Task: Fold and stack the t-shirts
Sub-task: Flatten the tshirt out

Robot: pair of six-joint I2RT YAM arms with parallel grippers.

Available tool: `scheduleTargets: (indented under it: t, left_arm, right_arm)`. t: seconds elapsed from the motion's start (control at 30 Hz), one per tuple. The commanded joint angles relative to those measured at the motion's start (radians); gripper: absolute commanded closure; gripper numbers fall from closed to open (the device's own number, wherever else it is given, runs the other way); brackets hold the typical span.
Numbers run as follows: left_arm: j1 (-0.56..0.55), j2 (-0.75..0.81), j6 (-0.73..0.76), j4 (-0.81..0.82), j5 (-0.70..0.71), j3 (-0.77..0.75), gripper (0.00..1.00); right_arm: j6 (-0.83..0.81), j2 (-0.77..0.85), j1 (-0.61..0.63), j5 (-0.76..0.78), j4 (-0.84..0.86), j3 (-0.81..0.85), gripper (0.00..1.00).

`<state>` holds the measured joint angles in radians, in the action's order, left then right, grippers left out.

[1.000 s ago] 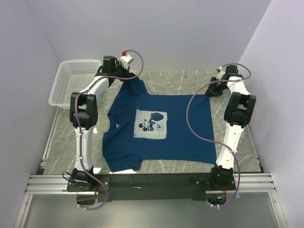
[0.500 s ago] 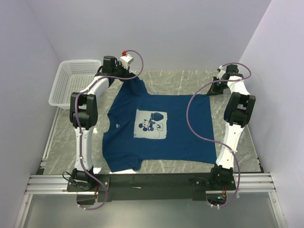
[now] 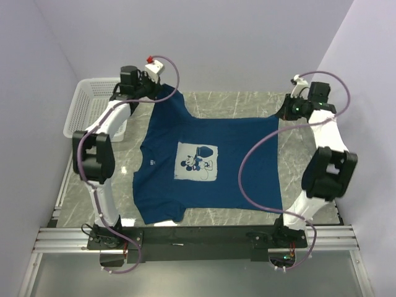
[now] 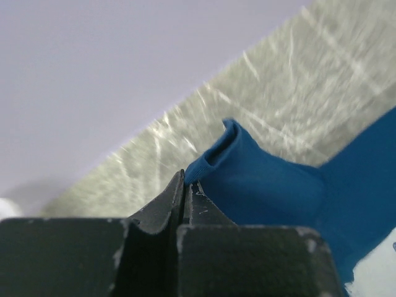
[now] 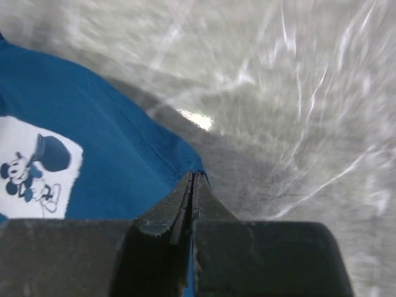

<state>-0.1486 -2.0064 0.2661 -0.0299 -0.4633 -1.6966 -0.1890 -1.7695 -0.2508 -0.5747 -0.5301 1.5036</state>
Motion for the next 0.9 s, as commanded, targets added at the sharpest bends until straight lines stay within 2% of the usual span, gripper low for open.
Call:
scheduleTargets:
  t: [0.0,0.23,0.47,0.53,0.67,0.7,0.87]
  left_arm:
    - [0.011,0.167,-0.033,0.096,-0.015,0.060,1.00]
    - [0.014,0.420,-0.080,0.148,0.009,0.207,1.00]
    - [0.014,0.707,-0.136,0.222,0.117,0.230,0.99]
    - [0.014,0.751,-0.183,0.269,0.146,0.210,0.99]
    - [0.014,0.836,-0.258,0.324,0.210,0.126,0.99]
    - [0.014,0.845,-0.321,0.335,0.221,0.077,0.99]
    - [0.014,0.916,-0.395,0.416,0.264,-0.023,0.99]
  right_arm:
    - [-0.064,0.158,-0.015,-0.066,0.072,-0.058,1.00]
    - [-0.121,0.379,-0.021,-0.105,0.001,-0.053,1.00]
    - [-0.087,0.545,-0.077,-0.148,-0.054,0.137,1.00]
    - [-0.046,0.587,-0.097,-0.155,-0.051,0.185,1.00]
    - [0.022,0.627,-0.126,-0.163,-0.057,0.389,1.00]
    - [0.035,0.630,-0.137,-0.156,-0.060,0.427,1.00]
    - [0.129,0.692,-0.150,-0.091,-0.012,0.614,1.00]
